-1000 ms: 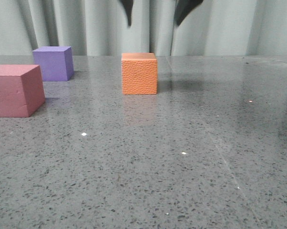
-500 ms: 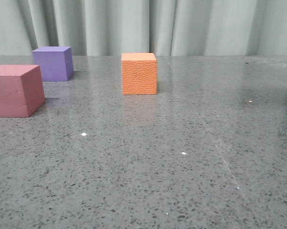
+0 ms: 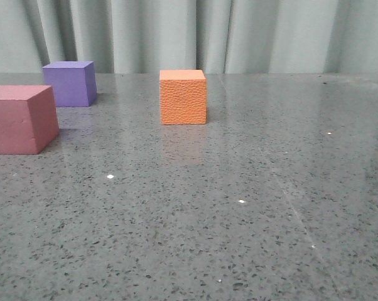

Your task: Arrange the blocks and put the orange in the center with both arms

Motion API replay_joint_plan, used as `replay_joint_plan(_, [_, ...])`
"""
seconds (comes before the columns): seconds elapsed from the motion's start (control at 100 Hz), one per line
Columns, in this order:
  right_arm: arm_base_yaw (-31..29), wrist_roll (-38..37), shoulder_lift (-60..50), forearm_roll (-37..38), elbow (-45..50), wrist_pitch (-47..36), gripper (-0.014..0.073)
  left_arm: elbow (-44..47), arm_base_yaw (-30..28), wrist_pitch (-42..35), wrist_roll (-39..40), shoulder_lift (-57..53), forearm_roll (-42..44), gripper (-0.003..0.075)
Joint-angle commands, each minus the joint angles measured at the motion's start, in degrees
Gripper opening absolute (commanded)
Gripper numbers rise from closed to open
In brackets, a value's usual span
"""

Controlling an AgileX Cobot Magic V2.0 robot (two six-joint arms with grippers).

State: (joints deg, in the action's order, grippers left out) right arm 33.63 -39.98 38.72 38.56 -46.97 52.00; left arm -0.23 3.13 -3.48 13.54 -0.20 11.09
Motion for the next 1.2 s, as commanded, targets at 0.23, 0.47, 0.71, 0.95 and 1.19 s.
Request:
replay_joint_plan(0.23, [-0.49, 0.34, -3.82, 2.52, -0.66, -1.82, -0.0067, 3.06, -0.19, -4.32, -0.05, -1.88, -0.35, -0.0013])
replay_joint_plan(0.47, [-0.49, 0.34, -3.82, 2.52, -0.66, -1.82, -0.0067, 3.06, -0.19, -4.32, -0.05, -1.88, -0.35, -0.0013])
replay_joint_plan(0.71, [-0.49, 0.34, -4.62, 3.52, 0.68, -2.33, -0.0067, 3.06, -0.19, -4.32, -0.05, -1.88, -0.35, -0.0013])
replay_joint_plan(0.95, [-1.98, -3.28, -12.87, 3.79, 10.23, -7.04, -0.0067, 3.06, -0.19, -4.32, -0.05, -1.88, -0.35, -0.0013])
replay_joint_plan(1.19, [-7.33, -4.07, -26.73, 0.20, 20.02, -13.32, -0.0067, 3.06, -0.19, -4.32, -0.05, -1.88, -0.35, -0.0013])
